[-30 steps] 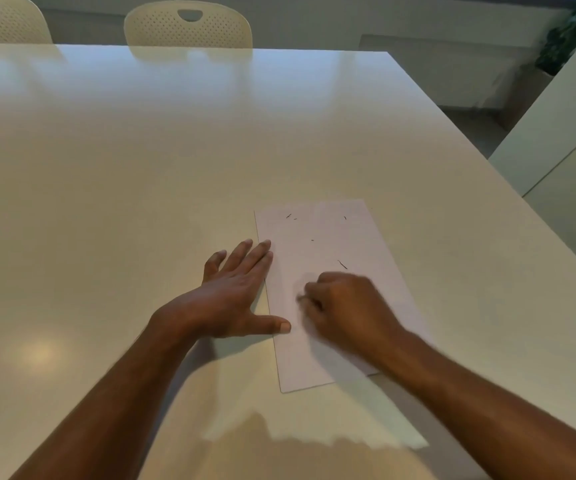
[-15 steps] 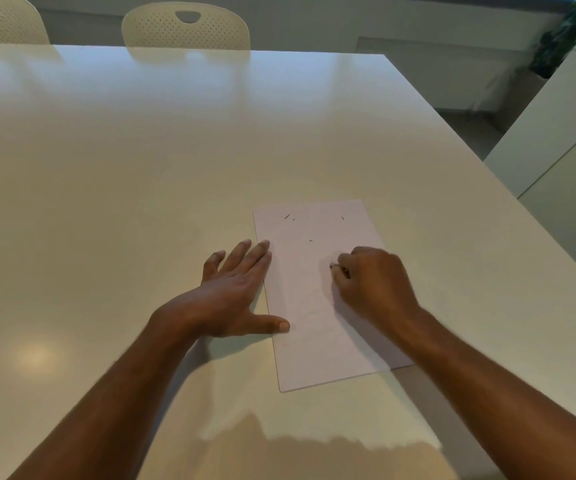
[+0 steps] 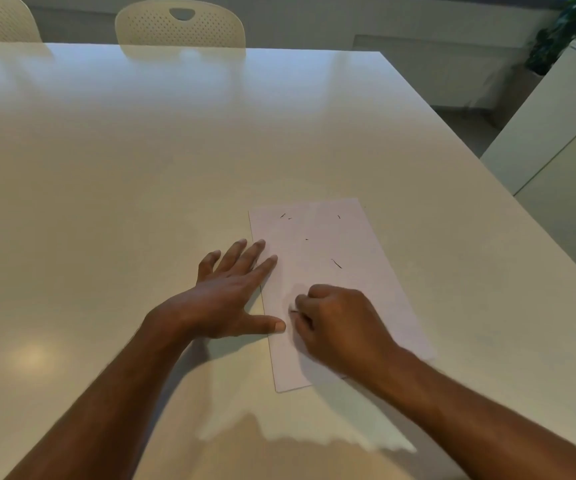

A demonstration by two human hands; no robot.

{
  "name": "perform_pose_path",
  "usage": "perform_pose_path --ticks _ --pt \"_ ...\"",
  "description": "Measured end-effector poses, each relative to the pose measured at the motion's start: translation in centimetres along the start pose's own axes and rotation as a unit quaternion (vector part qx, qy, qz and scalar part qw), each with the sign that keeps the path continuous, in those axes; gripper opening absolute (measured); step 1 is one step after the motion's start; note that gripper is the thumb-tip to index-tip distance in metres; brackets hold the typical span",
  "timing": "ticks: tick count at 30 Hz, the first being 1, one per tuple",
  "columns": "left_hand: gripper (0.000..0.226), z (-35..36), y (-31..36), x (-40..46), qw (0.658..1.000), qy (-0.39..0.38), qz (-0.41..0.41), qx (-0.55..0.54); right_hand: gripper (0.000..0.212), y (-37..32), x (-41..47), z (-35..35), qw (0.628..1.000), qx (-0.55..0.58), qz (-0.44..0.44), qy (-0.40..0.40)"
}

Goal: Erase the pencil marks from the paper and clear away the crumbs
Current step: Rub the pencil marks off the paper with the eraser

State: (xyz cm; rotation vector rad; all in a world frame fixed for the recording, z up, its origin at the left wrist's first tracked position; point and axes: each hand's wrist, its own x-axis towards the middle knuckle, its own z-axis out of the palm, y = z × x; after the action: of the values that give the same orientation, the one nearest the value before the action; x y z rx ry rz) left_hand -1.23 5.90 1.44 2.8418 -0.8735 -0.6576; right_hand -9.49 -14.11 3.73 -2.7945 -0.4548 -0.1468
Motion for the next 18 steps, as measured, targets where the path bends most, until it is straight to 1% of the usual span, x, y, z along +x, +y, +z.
perform_pose_path --ticks 1,3,5,7,9,10,11,12,15,16,18 --pt "0.111 0.0 -0.1 0.0 1.000 0.000 0.001 0.001 0.023 0.8 0.4 0.0 1.000 -0.006 0.012 0.006" --pt "0.111 0.1 -0.1 0.0 1.000 0.003 0.002 0.001 0.024 4.0 2.0 -0.4 0.994 -0.047 0.077 0.054" --pt "0.111 0.2 -0.1 0.0 1.000 0.005 0.003 -0.001 0.023 5.7 2.7 -0.9 0.987 -0.079 0.121 0.072" --pt "0.110 0.1 -0.1 0.0 1.000 0.005 0.002 -0.003 0.018 3.8 2.0 -0.8 0.992 -0.061 0.086 0.074" --pt "0.110 0.0 0.0 0.0 1.000 0.000 0.001 0.000 0.018 0.4 0.4 -0.1 0.999 -0.025 0.021 0.027" --pt "0.110 0.0 0.0 0.0 1.000 0.000 0.000 0.001 0.020 -0.3 -0.2 0.1 1.000 -0.016 -0.004 0.004" --pt "0.110 0.0 0.0 0.0 1.000 0.000 0.000 0.001 0.022 0.1 -0.1 0.1 1.000 -0.015 -0.009 -0.007" --pt "0.110 0.0 0.0 -0.1 1.000 -0.001 0.001 0.002 0.023 1.2 0.5 0.0 1.000 -0.023 0.010 0.000" --pt "0.109 0.1 0.0 0.0 1.000 0.002 0.000 0.003 0.023 5.9 2.6 -0.9 0.989 -0.081 0.105 0.071" --pt "0.109 0.1 0.0 -0.1 1.000 0.002 0.000 0.003 0.023 6.2 2.7 -1.1 0.987 -0.084 0.117 0.077" --pt "0.110 0.0 0.0 0.0 1.000 0.001 -0.001 0.004 0.020 4.1 1.9 -0.9 0.992 -0.063 0.078 0.072"
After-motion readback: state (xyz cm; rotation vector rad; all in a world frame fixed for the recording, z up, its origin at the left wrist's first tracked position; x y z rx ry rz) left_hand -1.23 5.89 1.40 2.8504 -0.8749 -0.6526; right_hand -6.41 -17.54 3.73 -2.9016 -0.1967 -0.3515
